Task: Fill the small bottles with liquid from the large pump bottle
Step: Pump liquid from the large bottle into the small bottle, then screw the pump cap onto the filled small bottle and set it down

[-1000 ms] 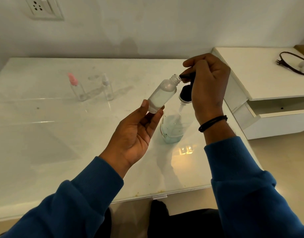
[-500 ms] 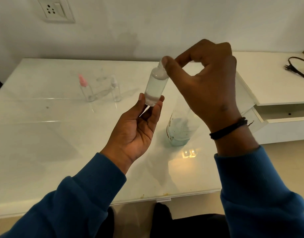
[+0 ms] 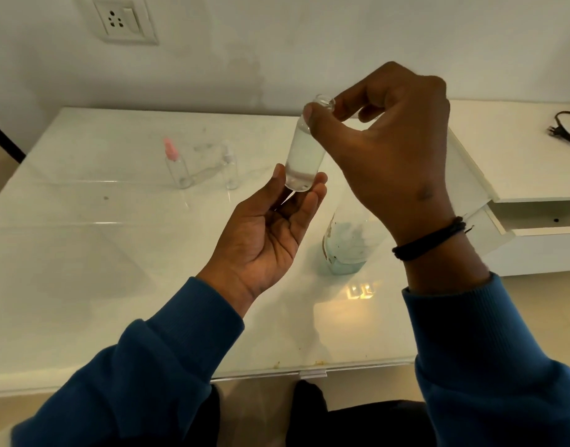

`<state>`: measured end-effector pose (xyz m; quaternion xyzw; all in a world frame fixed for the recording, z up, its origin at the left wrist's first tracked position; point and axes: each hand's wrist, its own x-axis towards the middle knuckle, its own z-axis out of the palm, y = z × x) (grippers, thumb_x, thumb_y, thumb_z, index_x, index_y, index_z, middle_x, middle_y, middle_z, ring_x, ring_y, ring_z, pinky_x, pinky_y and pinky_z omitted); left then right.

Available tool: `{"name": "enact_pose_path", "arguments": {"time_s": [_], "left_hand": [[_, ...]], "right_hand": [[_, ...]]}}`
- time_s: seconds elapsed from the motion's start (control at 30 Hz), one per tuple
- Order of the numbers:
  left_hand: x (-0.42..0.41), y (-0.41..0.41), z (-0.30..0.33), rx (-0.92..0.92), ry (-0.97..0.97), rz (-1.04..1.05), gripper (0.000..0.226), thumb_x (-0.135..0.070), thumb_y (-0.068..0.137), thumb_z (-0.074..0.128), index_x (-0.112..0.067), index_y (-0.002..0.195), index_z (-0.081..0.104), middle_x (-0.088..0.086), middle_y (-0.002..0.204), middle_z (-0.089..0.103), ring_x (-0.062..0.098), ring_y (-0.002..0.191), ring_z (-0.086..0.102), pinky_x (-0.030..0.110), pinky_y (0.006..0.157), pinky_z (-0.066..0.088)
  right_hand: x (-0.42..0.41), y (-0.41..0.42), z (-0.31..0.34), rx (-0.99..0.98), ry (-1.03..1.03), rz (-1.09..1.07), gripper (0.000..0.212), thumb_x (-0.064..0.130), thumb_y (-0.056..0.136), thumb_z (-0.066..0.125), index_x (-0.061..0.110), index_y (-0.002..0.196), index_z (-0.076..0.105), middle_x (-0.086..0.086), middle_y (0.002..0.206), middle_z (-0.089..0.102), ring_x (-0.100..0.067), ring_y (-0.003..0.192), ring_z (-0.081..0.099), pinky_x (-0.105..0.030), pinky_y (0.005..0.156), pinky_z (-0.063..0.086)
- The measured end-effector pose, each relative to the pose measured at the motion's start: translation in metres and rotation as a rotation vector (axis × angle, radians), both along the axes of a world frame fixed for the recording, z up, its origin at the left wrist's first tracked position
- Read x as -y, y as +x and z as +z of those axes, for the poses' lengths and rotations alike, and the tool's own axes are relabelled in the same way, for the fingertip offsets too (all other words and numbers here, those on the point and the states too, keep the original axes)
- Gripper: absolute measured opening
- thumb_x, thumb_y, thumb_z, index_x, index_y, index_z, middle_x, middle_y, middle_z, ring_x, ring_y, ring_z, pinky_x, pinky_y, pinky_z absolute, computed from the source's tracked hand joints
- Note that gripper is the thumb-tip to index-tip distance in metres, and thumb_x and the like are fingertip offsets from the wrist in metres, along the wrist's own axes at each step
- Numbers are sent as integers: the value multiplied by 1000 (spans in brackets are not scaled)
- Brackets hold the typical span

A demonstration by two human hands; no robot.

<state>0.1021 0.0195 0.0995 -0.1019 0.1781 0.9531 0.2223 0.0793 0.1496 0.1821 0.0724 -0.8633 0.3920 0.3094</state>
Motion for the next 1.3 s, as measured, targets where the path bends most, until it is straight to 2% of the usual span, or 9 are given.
{"name": "enact_pose_path", "arguments": {"time_s": [0.1,0.2,0.33,0.5,0.6,0.7,0.93,1.07,1.3], "left_hand": [[11,-7,7,-95,-303,24,68,-53,88,62,0,131,59,21,115,73,31,106,73,34,87,62],[33,-15,12,-384,-751,135,92,-70,69,72,-13,140,56,9,130,69,26,119,68,41,100,55],[56,-17,15,-792,-1181,346,61,-30,74,87,-15,129,66,-2,123,72,14,118,68,35,102,54],[60,-18,7,-925,-1398,464,32,-17,82,83,-13,112,74,-4,101,76,11,94,75,30,86,61],[66,-23,-1,-864,-1466,507,33,-27,80,84,-18,111,74,-9,100,76,7,93,75,23,83,59],[70,-26,-7,-725,-1469,558,38,-25,78,88,-10,110,75,-6,100,77,7,91,75,21,80,58],[67,-33,-20,-609,-1426,529,34,-18,75,89,-25,103,72,-13,95,75,6,88,74,19,77,57],[69,-38,-27,-562,-1422,507,36,-19,74,90,-22,106,73,-9,97,76,11,90,74,24,81,60],[70,-42,-37,-494,-1388,486,42,-20,73,90,-12,112,75,0,102,78,18,93,75,35,86,62]], "right_hand": [[2,0,1,-60,-47,7,30,46,80,73,17,77,72,8,81,66,-4,73,60,-27,71,53],[10,2,-3,-103,-56,28,28,41,80,76,14,76,72,4,80,67,-9,73,61,-33,71,53],[26,3,-16,-117,-26,63,25,36,80,77,14,75,70,3,80,65,-11,73,59,-29,69,49],[44,3,-37,-76,-23,110,24,36,81,77,13,76,71,2,82,62,-10,72,57,-23,64,45],[47,3,-49,-22,-84,103,36,49,88,67,14,80,70,5,84,63,-6,71,58,-18,63,45],[51,4,-72,121,-139,70,31,43,97,58,21,75,60,8,80,61,-6,70,57,-23,66,47],[57,-6,-138,786,314,170,24,40,91,65,18,100,65,4,95,62,-17,88,63,-35,83,56],[62,-7,-154,855,395,166,33,43,89,68,18,109,62,0,106,63,-19,94,61,-36,86,55],[64,-5,-168,860,459,114,29,44,89,65,20,104,63,2,99,63,-18,88,61,-36,82,56]]}}
